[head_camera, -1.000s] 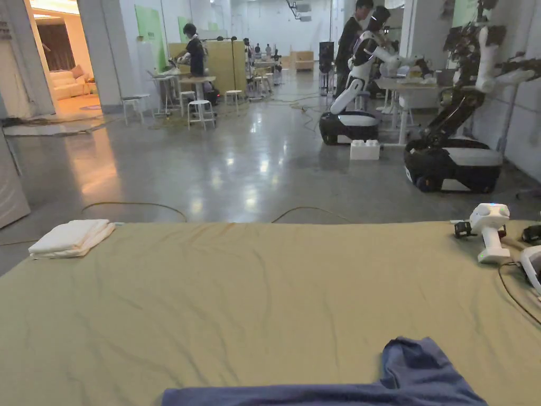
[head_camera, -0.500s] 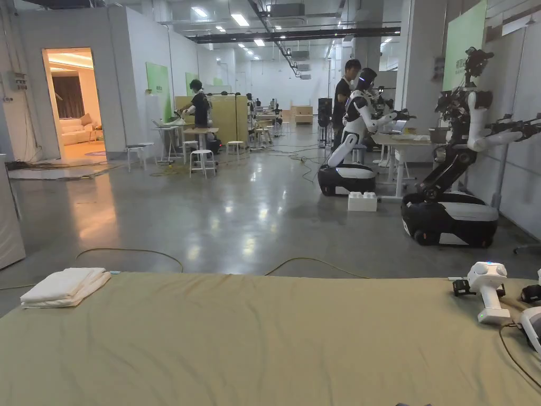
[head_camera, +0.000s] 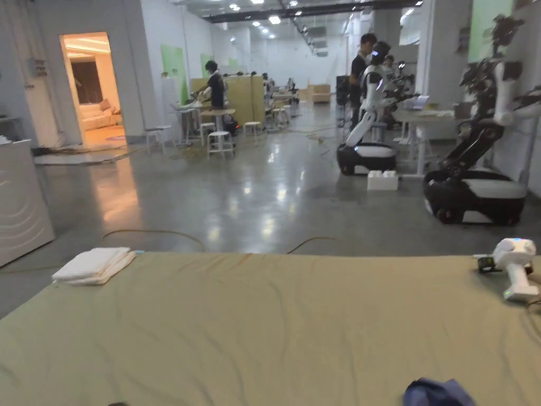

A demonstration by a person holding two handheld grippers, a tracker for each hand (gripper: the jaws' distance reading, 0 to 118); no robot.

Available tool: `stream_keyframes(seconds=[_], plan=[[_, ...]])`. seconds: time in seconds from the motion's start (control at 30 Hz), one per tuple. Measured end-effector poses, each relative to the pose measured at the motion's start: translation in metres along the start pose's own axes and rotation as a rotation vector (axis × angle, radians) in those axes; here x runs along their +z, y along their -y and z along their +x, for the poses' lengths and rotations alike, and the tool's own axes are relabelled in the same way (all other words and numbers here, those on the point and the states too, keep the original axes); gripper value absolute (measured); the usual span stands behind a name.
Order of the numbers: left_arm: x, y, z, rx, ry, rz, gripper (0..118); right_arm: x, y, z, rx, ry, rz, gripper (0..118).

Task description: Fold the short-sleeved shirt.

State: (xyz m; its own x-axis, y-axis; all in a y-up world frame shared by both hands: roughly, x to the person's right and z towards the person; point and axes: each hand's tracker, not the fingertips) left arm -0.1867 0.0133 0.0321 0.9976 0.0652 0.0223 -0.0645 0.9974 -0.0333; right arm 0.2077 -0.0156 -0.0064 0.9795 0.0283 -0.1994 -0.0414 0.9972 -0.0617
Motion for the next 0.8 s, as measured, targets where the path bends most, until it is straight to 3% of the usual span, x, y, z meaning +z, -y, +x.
stream_keyframes(seconds=[0.17, 0.2, 0.27, 0.3, 0.33, 0.63, 0.7, 0.8], plan=[[-0.093, 0.043, -0.052, 0.186, 0.053, -0.309, 1, -0.01, 0.016, 0.013, -0.049, -0.021, -0.087, 0], [-0.11, 0.054, -0.063, 0.227, 0.024, -0.332, 12, -0.012, 0.02, 0.016, -0.058, -0.025, -0.104, 0], [-0.152, 0.077, -0.078, 0.195, -0.009, -0.415, 74, -0.015, 0.029, 0.022, -0.053, -0.028, -0.145, 0], [-0.176, 0.087, -0.084, 0.186, -0.024, -0.479, 91, -0.016, 0.033, 0.026, -0.05, -0.026, -0.164, 0], [-0.197, 0.098, -0.089, 0.2, -0.02, -0.527, 96, -0.018, 0.038, 0.03, -0.049, -0.011, -0.183, 0], [-0.358, 0.226, -0.126, 0.133, -0.116, -0.876, 94, -0.031, 0.066, 0.081, -0.15, 0.089, -0.326, 0], [-0.373, 0.242, -0.129, 0.181, -0.14, -0.905, 88, -0.031, 0.073, 0.092, -0.178, 0.102, -0.356, 0], [-0.384, 0.256, -0.125, 0.15, -0.153, -0.921, 67, -0.031, 0.081, 0.106, -0.182, 0.131, -0.393, 0]])
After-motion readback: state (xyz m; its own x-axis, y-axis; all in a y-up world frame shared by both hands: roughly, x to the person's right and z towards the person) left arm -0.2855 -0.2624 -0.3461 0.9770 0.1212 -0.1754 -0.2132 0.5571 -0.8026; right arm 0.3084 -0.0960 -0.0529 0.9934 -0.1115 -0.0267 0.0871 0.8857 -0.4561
